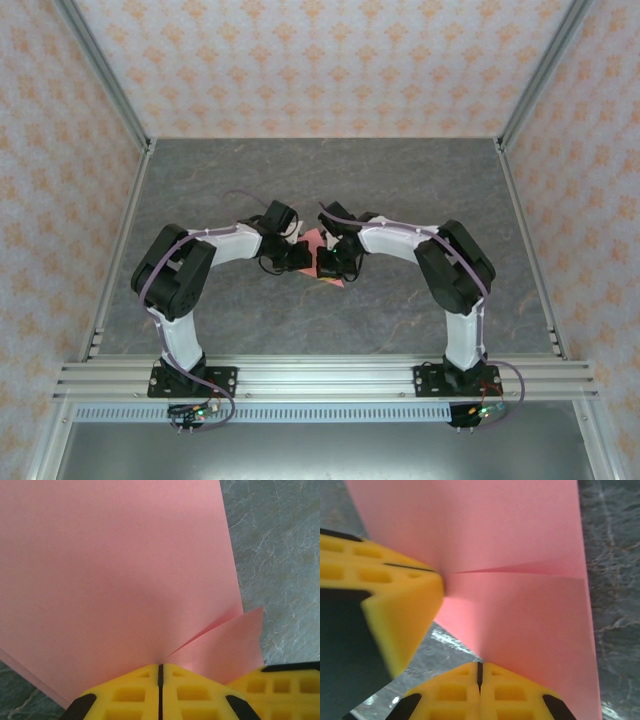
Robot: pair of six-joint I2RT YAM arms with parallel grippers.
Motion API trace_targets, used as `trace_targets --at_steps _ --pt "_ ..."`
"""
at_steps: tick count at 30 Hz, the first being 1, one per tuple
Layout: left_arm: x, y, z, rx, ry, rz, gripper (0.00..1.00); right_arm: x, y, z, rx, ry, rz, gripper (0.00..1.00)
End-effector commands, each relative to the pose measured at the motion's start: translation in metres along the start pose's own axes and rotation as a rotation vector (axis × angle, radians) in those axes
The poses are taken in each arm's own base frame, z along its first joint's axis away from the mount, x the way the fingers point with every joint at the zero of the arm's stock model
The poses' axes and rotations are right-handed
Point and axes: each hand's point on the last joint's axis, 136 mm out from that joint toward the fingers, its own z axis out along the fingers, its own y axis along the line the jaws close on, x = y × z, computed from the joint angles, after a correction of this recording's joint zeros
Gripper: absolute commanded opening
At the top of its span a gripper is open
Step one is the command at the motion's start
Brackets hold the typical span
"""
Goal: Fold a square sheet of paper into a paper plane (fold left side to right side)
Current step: Third fold the triangle at the center of the table.
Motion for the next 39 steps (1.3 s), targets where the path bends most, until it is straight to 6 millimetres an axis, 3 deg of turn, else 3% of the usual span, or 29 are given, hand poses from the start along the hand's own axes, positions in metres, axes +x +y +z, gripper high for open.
trace_targets --at_steps 1,7,14,30,35,39 --pt "0.015 0.04 0.008 -0.149 0.023 -0.032 0.08 -0.001 -0.01 0.002 0.059 0.008 0.03 0.05" --pt "0.017 0.048 0.009 -0.184 0.027 -0.029 0.06 0.01 -0.029 0.001 0.106 0.029 0.069 0.04" --pt "0.02 0.058 0.014 -0.222 0.041 -0.027 0.06 0.017 -0.049 -0.015 0.117 0.015 0.113 0.04" --pt "0.014 0.058 0.011 -0.236 0.033 -0.018 0.05 0.058 -0.092 -0.026 0.229 0.102 0.121 0.04" --pt "0.013 0.054 0.009 -0.224 0.031 -0.007 0.05 0.056 -0.101 -0.035 0.247 0.072 0.13 0.04" --pt "0.004 0.029 -0.001 -0.134 0.0 0.01 0.11 0.036 -0.083 -0.056 0.204 -0.037 0.043 0.04"
